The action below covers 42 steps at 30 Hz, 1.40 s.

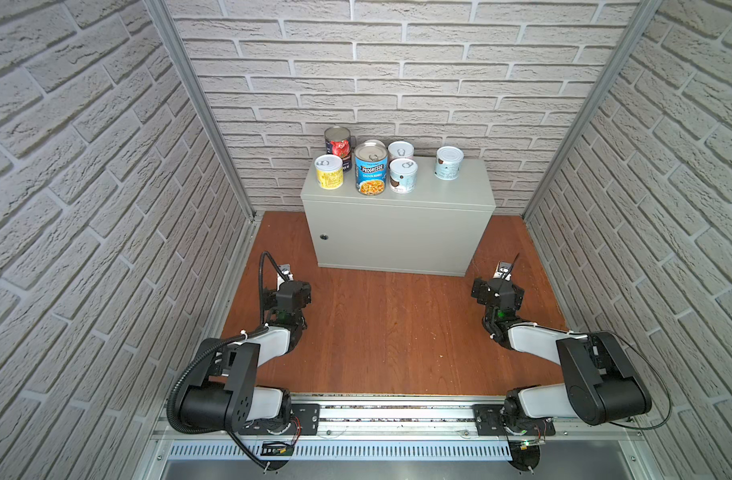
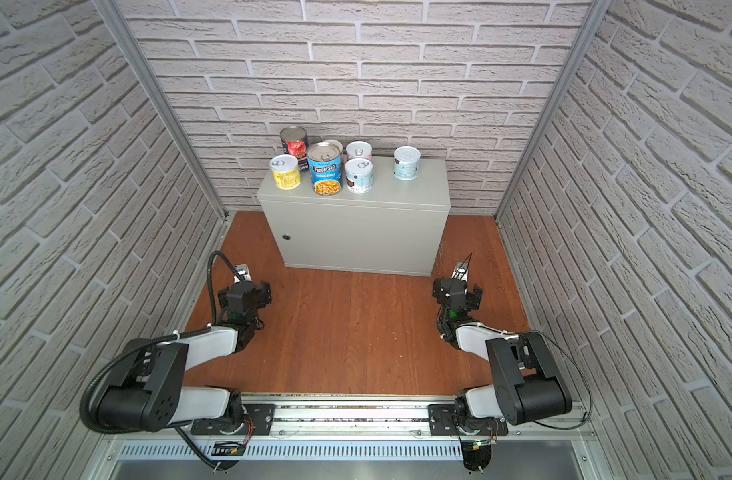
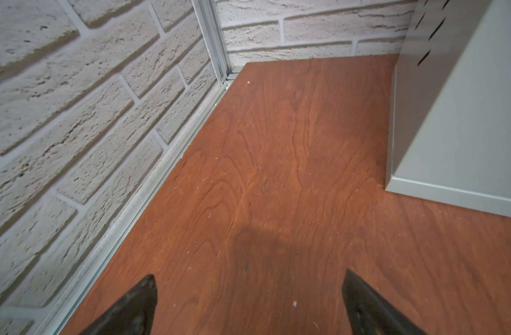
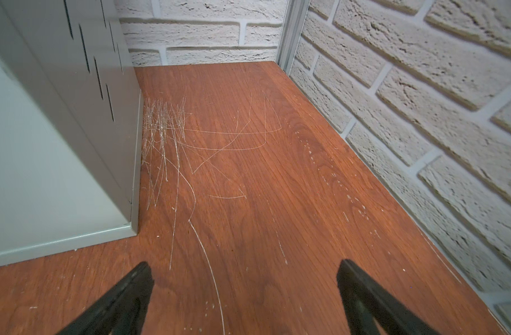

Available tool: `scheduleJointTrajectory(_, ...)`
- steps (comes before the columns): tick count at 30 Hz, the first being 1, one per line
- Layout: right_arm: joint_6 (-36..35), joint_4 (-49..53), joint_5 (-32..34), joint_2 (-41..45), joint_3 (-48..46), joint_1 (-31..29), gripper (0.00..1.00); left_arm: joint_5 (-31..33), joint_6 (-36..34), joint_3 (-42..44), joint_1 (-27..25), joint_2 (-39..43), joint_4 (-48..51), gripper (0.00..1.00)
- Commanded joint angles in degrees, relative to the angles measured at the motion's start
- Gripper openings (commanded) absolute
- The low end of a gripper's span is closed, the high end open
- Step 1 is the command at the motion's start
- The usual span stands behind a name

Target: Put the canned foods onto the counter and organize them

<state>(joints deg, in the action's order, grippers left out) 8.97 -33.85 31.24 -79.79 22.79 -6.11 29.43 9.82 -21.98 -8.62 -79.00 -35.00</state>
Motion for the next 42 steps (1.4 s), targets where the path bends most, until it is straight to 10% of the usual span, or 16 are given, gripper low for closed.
scheduleJointTrajectory(1,-0.8,-4.36,-0.48,1.48,-0.55,-0.03,1.0,-3.45,-1.93,-2.47,0.54,-0.85,-1.68,0.98)
scheduleJointTrajectory(24,-3.1,0.84,-6.37,-2.26,4.57,0.27,1.0,-7.83,-7.66,-3.84,5.12,-8.26,-9.34,0.98)
scheduleJointTrajectory(35,-7.77,-9.24,-17.47,-0.64,-1.58,0.14,1.0,-11.94,-5.94,-5.27,7.58,-9.06,-7.45,0.98)
scheduleJointTrajectory(38,-9.55,-26.08,-18.84,-7.51,-5.96,0.15,1.0,-12.03,-5.94,-5.36,7.62,-9.04,-7.36,0.98)
scheduleJointTrajectory(42,-8.55,-16.63,-18.31,-4.42,-3.64,0.19,1.0,-12.14,-5.82,-5.23,7.74,-9.06,-7.53,0.98)
